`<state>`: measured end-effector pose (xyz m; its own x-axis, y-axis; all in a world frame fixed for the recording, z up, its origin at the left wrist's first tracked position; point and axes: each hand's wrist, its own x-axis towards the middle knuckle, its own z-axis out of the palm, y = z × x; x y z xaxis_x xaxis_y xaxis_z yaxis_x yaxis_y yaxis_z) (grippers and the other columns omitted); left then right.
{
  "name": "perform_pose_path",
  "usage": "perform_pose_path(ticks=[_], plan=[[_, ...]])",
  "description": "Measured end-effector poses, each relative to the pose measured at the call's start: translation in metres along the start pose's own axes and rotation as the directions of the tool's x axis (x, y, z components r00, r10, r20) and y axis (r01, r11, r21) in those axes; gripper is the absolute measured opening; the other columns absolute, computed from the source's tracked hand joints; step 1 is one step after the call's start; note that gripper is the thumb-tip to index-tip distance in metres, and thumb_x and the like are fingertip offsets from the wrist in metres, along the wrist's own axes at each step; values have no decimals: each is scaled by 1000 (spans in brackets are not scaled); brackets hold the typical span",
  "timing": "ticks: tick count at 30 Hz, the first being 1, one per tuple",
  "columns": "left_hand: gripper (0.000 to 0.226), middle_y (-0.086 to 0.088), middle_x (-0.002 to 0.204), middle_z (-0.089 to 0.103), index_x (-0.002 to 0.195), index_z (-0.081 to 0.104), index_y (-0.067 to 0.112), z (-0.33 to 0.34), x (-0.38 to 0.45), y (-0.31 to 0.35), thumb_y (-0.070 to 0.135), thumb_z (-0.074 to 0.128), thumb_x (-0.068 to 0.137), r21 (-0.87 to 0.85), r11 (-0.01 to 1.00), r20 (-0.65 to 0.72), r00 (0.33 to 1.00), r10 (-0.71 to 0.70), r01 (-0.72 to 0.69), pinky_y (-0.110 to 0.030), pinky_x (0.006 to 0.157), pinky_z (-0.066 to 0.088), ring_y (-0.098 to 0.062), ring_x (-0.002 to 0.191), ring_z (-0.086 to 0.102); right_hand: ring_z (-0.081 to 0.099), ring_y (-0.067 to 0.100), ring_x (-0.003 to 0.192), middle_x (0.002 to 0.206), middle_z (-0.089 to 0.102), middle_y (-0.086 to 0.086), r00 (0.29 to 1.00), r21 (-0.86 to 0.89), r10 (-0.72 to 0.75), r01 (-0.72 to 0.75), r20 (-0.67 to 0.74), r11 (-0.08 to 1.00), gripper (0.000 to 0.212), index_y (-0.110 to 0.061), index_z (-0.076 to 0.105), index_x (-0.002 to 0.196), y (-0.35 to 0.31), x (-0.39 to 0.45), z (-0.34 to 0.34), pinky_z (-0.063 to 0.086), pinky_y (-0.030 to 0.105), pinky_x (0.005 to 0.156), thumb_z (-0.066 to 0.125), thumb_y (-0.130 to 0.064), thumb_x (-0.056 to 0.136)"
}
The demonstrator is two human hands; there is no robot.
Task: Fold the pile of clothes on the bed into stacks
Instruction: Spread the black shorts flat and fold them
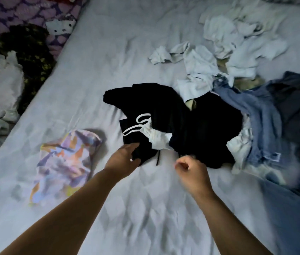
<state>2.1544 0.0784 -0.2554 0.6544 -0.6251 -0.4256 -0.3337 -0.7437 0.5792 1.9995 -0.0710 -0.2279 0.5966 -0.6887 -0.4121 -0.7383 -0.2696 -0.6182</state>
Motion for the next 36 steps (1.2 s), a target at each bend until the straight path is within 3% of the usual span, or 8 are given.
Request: perform_pose_path(ticks=[4,7,12,15,19,25,27,36], plan=[[62,2,139,42,143,35,25,37,29,55,20,61,87,-56,998,26,999,40,-38,-28,92,46,-14,108,56,65,25,86,88,71,6,997,-3,47,-47,-55,999,11,-12,70,93,42,23,-37,50,34,77,63,-13,84],[64,1,150,28,145,33,23,64,51,85,26,62,88,2,993,-20,993,114,-114,-32,103,41,-16,131,39,65,21,86,88,70,3,996,7,70,-70,-61,998,14,-12,69,98,70,32,-58,48,28,76,63,-15,86],[81,-3,157,-1,147,15,41,96,83,124,28,66,86,-46,999,-29,1000,-12,11,-32,103,37,-25,141,23,56,14,76,71,56,-8,999,-9,24,-24,-36,1000,11,-7,67,94,104,38,-77,39,22,68,60,-12,86],[84,-8,145,26,149,10,37,105,97,132,14,62,87,-99,987,-12,991,-131,129,-28,87,43,-29,125,44,57,15,77,73,58,-6,1000,1,20,-20,-7,1000,12,-7,66,95,114,41,-81,42,25,70,60,-11,86],[39,-8,107,63,128,54,13,99,99,128,7,44,91,-107,981,-5,986,-165,164,-26,71,43,-26,94,60,54,14,73,70,56,-7,1000,35,9,-8,-3,999,10,-7,65,93,113,37,-84,40,24,68,59,-10,85],[24,-6,94,64,107,65,19,66,50,124,14,44,96,-12,998,20,998,-64,64,-28,68,44,-23,77,58,61,19,85,89,67,4,1000,77,4,-3,-19,997,20,-10,67,104,89,27,-83,46,26,77,61,-14,85],[25,-6,105,66,111,65,17,61,26,116,14,47,95,81,997,64,998,-3,-2,-29,80,46,-25,91,61,62,20,90,96,68,5,1000,86,0,1,-10,996,24,-11,66,110,80,20,-79,48,28,80,61,-17,87],[27,5,120,59,119,59,30,72,-81,53,27,46,95,289,946,538,842,-34,-147,-24,91,42,-15,109,55,60,20,80,83,62,1,995,19,-46,44,89,999,21,-6,64,106,67,-33,-40,45,26,74,61,-16,88]])
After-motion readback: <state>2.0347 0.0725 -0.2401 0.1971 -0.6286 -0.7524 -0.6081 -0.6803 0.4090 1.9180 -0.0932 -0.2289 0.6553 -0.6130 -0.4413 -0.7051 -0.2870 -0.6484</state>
